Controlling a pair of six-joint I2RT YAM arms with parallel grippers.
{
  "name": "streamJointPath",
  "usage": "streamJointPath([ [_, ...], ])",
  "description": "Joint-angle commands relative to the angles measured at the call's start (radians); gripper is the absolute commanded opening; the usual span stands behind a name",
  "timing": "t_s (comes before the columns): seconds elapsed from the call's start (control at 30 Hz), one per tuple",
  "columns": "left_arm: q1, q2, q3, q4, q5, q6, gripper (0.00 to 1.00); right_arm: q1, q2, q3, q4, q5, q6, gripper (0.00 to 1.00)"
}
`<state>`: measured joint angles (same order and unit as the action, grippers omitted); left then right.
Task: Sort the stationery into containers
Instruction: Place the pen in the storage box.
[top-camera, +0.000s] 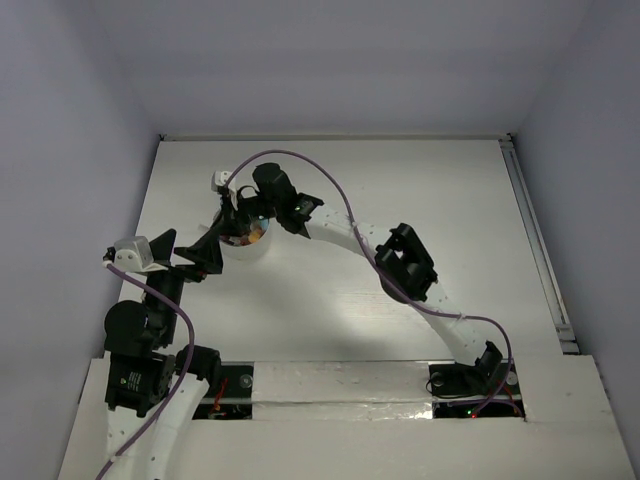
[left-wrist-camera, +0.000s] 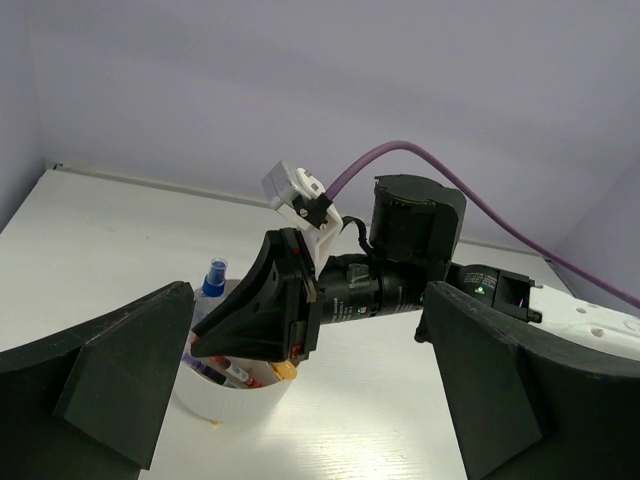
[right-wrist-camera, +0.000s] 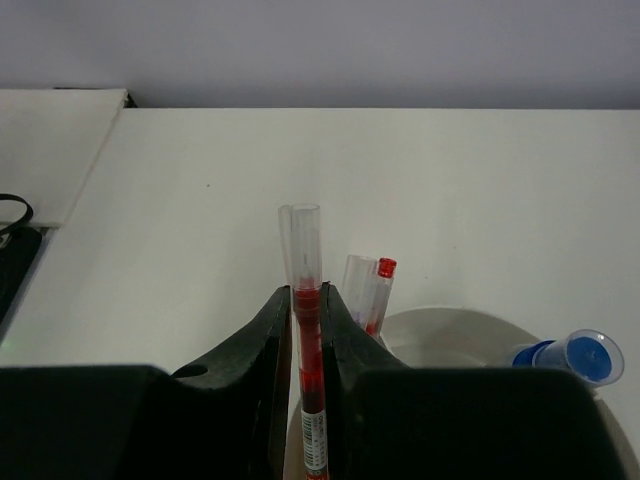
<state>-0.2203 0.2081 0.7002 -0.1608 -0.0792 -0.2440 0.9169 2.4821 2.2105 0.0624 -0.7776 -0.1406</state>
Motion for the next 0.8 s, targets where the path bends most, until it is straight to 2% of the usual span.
streamJointPath([
  [0.0,0.007,0.004,0.001,0.052,0.015,0.008,0.99,0.004,-0.003,0.026,0.023,0.035,-0.019,0.11],
  [0.03,0.007,0.004,0.001,0.052,0.015,0.008,0.99,0.004,-0.014,0.012,0.039,0.040,-0.014,0.20],
  [0.07,0.007,0.004,0.001,0.052,0.013,0.008,0.99,0.004,-0.025,-0.003,0.063,0.049,-0.011,0.37],
  [0.13,0.016,0.005,0.001,0.052,0.013,0.008,0.99,0.004,-0.058,-0.032,0.085,0.054,0.001,0.49],
  [0.17,0.016,0.007,0.001,0.052,0.012,0.008,0.99,0.004,-0.067,-0.035,0.089,0.052,0.001,0.59],
  [0.2,0.016,0.008,0.001,0.050,0.010,0.008,0.99,0.004,-0.072,-0.028,0.086,0.054,0.003,0.63],
  [0.3,0.016,0.013,0.002,0.047,0.006,0.008,0.99,0.004,-0.095,-0.012,0.079,0.060,0.010,0.70],
  [0.4,0.025,0.010,0.002,0.047,-0.007,0.011,0.99,0.004,-0.159,-0.067,0.123,0.075,0.027,0.77],
  [0.53,0.025,-0.001,-0.001,0.049,-0.016,0.008,0.99,0.004,-0.329,-0.285,0.256,0.115,0.079,0.88],
  [0.57,0.025,-0.001,-0.002,0.050,-0.014,0.009,0.99,0.004,-0.410,-0.384,0.304,0.138,0.088,0.92],
  [0.63,0.025,0.002,-0.002,0.050,-0.010,0.008,0.99,0.004,-0.492,-0.480,0.341,0.172,0.108,0.94],
  [0.73,0.025,0.010,-0.002,0.052,0.002,0.000,0.99,0.004,-0.662,-0.676,0.407,0.299,0.130,0.94],
  [0.77,0.025,0.013,-0.002,0.052,0.005,-0.006,0.99,0.004,-0.705,-0.727,0.436,0.395,0.131,1.00],
])
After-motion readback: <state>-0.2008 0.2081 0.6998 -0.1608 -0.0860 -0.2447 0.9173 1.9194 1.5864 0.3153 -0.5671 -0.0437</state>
